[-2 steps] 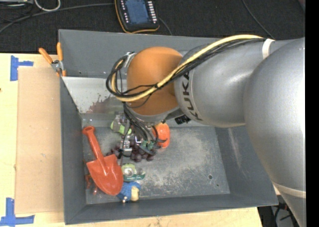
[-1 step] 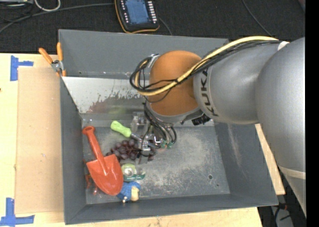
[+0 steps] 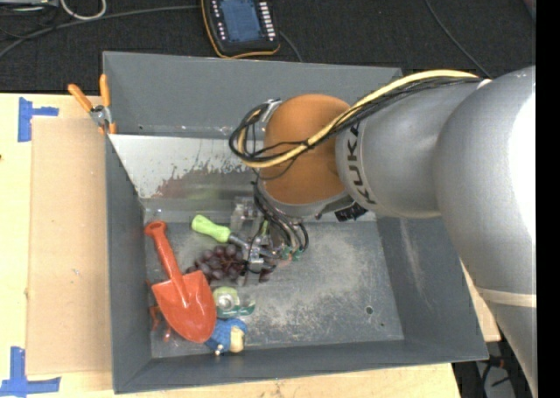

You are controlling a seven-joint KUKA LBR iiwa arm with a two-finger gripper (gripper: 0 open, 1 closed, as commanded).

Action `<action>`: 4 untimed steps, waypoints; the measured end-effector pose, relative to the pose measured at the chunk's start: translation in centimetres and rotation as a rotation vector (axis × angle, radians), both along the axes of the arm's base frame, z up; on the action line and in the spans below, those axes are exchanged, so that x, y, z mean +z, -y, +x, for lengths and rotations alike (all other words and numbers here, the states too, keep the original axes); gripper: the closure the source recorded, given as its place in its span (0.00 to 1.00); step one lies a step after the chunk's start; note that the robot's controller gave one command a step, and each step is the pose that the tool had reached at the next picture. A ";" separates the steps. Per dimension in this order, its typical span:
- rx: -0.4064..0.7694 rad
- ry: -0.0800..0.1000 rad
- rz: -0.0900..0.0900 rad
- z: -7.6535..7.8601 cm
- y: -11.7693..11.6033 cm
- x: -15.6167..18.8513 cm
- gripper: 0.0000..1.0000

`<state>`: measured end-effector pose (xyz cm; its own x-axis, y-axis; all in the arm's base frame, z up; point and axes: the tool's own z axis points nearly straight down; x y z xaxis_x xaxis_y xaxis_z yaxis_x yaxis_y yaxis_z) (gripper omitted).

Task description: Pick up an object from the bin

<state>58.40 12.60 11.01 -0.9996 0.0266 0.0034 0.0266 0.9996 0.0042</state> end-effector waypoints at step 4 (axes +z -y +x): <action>-0.160 0.002 0.003 1.3 -0.8 -3.8 1.00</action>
Offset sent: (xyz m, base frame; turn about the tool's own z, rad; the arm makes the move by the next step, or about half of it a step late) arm 0.0096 -0.0069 -0.0401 0.1287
